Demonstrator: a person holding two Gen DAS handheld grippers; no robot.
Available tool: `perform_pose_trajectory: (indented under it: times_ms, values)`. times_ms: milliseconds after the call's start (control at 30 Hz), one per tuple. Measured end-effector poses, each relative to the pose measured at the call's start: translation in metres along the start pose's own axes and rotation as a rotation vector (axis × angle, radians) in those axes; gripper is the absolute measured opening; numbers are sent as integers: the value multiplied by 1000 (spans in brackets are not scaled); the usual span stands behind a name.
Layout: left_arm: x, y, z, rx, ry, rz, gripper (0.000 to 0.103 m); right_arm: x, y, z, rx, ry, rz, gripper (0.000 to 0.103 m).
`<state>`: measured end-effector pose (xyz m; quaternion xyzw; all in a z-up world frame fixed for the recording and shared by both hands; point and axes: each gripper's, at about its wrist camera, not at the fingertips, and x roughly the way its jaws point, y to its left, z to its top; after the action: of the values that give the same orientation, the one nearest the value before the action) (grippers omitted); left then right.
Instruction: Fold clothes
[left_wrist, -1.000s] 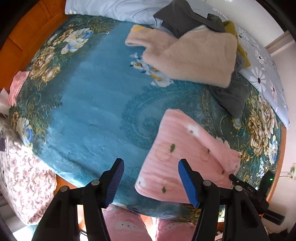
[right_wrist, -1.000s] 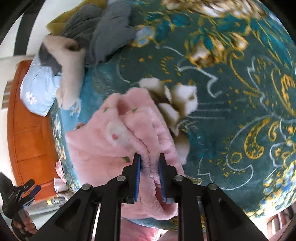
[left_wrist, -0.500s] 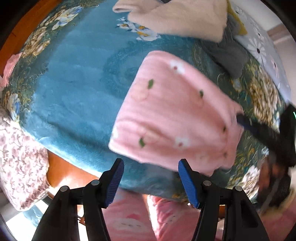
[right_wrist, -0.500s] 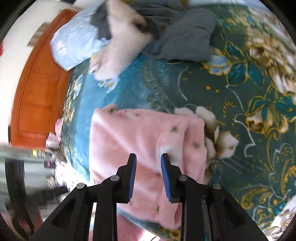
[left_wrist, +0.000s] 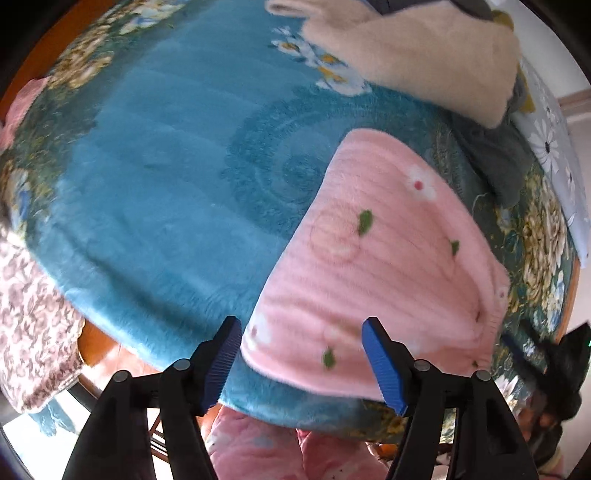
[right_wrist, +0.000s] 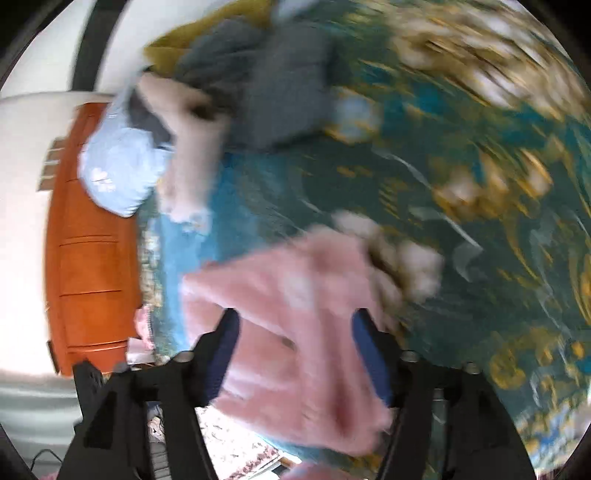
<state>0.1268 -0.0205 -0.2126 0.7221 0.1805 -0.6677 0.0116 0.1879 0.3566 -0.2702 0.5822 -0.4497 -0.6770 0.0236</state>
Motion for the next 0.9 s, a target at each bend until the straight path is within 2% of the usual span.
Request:
perform_pose_trajectory:
  times_ms: [100, 200, 400, 567, 667, 700, 800, 900]
  values:
    - [19, -2, 19, 30, 40, 1, 74, 11, -24, -16, 70, 76, -26, 67]
    - [31, -4, 37, 57, 60, -39, 75, 24, -38, -25, 122, 114, -18, 67]
    - [64, -9, 66, 110, 127, -105, 79, 39, -38, -15, 162, 95, 6, 67]
    - [81, -7, 75, 103, 168, -152, 79, 57, -30, -8, 117, 127, -12, 67]
    - [82, -2, 76, 85, 182, -188, 78, 63, -40, -10, 188, 120, 11, 67]
    - [82, -1, 76, 83, 183, -199, 75, 64, -42, -11, 210, 117, 18, 67]
    - [78, -2, 75, 87, 181, -218, 56, 72, -42, -15, 249, 122, 15, 65]
    - [71, -11, 73, 121, 165, -193, 35, 73, -34, -16, 266, 122, -6, 49]
